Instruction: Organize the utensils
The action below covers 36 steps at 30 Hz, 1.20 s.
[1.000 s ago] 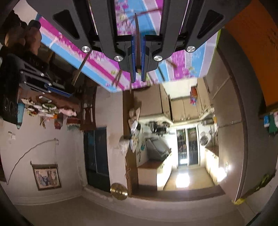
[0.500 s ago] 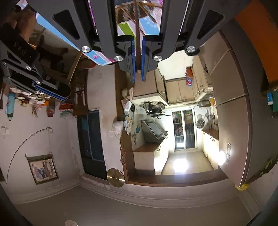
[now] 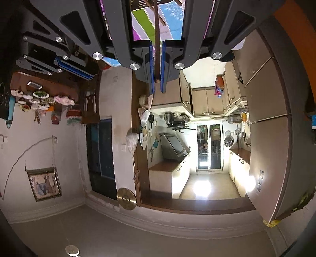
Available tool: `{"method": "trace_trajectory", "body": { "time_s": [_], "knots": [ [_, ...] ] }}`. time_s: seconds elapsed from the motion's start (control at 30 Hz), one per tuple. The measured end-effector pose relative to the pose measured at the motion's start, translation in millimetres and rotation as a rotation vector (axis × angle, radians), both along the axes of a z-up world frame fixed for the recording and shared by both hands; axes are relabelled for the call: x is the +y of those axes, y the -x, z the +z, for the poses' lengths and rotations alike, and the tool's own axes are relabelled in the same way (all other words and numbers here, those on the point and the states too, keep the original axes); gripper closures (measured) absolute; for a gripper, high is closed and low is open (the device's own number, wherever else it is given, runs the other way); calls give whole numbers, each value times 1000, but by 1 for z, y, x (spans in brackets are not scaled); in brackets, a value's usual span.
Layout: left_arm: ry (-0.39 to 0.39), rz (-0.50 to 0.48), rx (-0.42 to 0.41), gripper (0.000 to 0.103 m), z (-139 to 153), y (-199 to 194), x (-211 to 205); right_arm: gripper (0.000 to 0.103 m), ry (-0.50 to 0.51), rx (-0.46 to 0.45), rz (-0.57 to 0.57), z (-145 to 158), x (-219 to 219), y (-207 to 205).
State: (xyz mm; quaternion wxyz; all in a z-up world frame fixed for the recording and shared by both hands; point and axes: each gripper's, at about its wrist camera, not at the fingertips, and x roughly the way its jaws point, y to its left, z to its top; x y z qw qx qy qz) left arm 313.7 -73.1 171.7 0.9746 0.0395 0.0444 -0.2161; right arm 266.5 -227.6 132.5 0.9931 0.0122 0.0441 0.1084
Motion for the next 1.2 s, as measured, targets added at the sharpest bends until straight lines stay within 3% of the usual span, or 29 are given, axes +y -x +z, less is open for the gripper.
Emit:
{"method": "trace_trajectory", "body": {
  "time_s": [0.27,0.6,0.67,0.77,0.83,1.0,1.03,1.07,1.13,1.17,1.2],
  "knots": [
    [-39,44,64,96,-37,-16,-3,98,-30,79,30,-25,8,-20],
    [-96,113,143,96,-92,-32,-9,98,4,160,4,-53,19,-39],
    [-99,132,160,96,-102,-35,-8,93,13,177,-2,-59,19,-41],
    [-118,157,184,95,-114,-35,-8,61,1,165,-17,-60,14,-37],
    [-123,172,181,94,-116,-32,-6,57,-10,149,-23,-58,10,-32],
    [-123,227,141,73,-109,-13,2,55,5,80,-56,-47,1,-7],
    [-128,237,127,71,-107,-8,4,47,-3,58,-61,-44,-3,4],
    [-135,252,114,62,-105,-3,5,42,-11,41,-67,-42,-7,10],
    [-136,289,79,44,-100,14,13,21,-31,1,-88,-37,-17,30],
    [-129,312,63,29,-97,23,17,16,-43,-31,-102,-36,-23,46],
    [-125,333,49,22,-96,30,20,6,-53,-61,-117,-35,-28,61]
  ]
}}
